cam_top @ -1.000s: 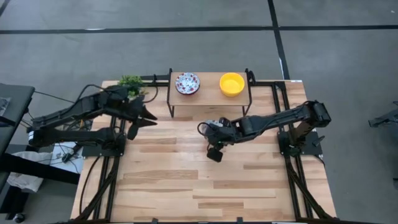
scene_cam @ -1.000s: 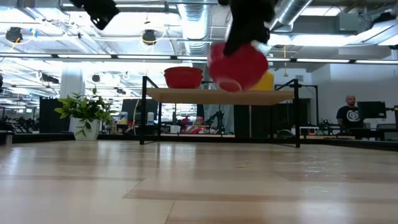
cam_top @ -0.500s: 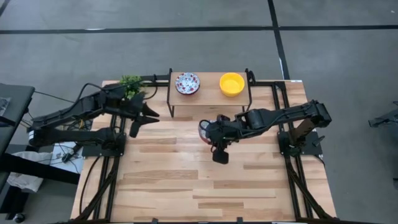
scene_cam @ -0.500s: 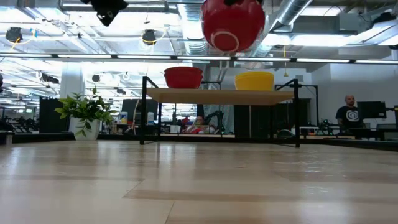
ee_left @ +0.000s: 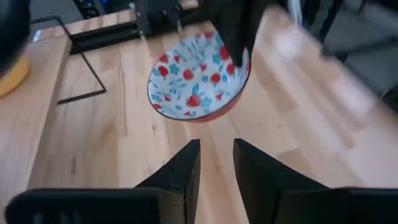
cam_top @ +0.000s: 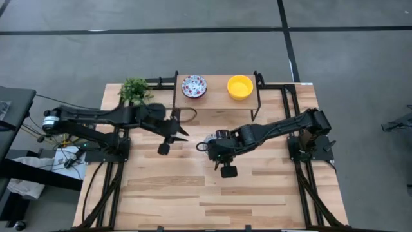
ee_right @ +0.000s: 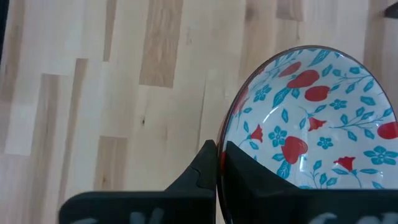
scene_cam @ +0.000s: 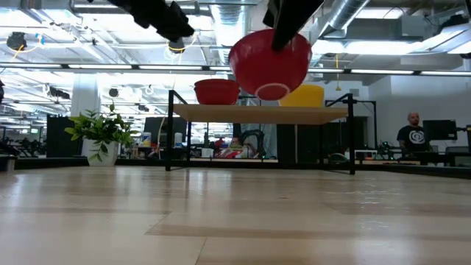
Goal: Pick & Place Mini bowls
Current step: Stack the red bowl on the other stacked red bowls on the shelf
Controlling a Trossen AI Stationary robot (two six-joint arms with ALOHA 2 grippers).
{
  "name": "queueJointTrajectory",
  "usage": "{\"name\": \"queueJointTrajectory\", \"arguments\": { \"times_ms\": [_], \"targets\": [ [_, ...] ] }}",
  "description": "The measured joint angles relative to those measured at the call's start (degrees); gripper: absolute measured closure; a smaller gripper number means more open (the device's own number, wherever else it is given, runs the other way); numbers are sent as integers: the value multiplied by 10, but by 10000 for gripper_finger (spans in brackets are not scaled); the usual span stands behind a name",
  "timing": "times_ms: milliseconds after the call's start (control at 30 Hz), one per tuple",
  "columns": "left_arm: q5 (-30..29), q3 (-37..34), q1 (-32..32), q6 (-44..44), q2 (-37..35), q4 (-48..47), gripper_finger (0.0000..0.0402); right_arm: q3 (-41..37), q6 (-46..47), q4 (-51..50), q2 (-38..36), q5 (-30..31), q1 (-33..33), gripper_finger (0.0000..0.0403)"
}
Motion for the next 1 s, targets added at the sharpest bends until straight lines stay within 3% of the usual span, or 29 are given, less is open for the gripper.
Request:
{"name": "queueJointTrajectory", "arguments": {
  "times_ms": [567, 733, 1000],
  "targets": [
    [-215, 0, -119, 337, 114, 105, 307, 0, -6, 48, -7, -15, 18, 403],
    [-224, 0, -135, 395, 131, 121, 307, 0, -6, 55, -7, -15, 21, 403],
    [-227, -1, -144, 402, 132, 138, 307, 0, -9, 56, -7, -15, 22, 403]
  ]
}}
